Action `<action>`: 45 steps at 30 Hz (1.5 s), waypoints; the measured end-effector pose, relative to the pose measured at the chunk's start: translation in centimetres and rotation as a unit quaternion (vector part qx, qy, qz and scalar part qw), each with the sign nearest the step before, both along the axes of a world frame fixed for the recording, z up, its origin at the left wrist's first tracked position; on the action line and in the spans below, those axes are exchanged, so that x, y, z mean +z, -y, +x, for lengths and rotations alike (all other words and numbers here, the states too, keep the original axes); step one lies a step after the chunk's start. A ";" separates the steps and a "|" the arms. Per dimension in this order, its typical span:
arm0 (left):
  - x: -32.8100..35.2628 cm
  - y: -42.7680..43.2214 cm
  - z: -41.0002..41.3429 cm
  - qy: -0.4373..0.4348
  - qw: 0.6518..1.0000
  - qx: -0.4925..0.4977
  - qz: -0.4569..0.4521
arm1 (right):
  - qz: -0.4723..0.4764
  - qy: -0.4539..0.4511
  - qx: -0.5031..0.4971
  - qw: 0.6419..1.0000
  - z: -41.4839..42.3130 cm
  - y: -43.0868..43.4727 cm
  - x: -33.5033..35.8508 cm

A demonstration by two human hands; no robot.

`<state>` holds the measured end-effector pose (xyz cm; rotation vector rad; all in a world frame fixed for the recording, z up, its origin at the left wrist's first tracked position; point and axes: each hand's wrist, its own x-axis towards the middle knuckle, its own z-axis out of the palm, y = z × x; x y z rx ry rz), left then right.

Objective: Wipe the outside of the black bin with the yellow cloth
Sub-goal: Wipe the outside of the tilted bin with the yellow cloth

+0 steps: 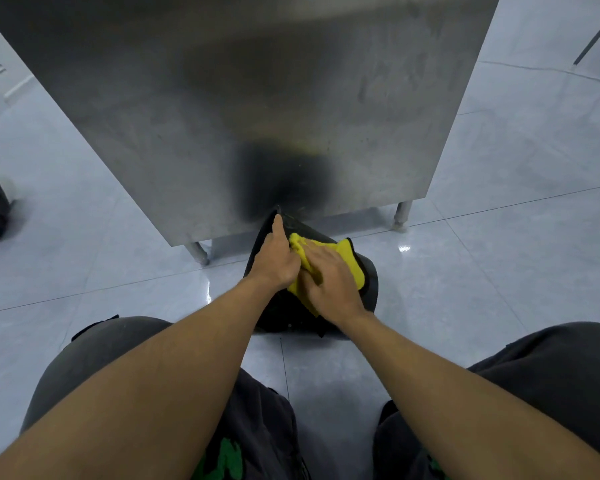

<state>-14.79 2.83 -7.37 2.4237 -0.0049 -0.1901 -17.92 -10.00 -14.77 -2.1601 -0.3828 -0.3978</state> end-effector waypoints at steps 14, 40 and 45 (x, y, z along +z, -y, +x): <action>-0.3 -1.4 -2.2 0.005 0.993 -0.110 -0.036 | -0.021 -0.298 -0.129 0.946 3.8 1.0 3.2; 0.3 -0.9 -2.3 0.016 0.999 -0.017 0.042 | -0.003 -0.424 -0.278 0.862 1.9 4.6 -1.4; 0.6 -0.8 -2.3 0.060 0.995 0.000 0.073 | 0.002 -0.425 -0.334 0.841 1.6 4.2 -1.5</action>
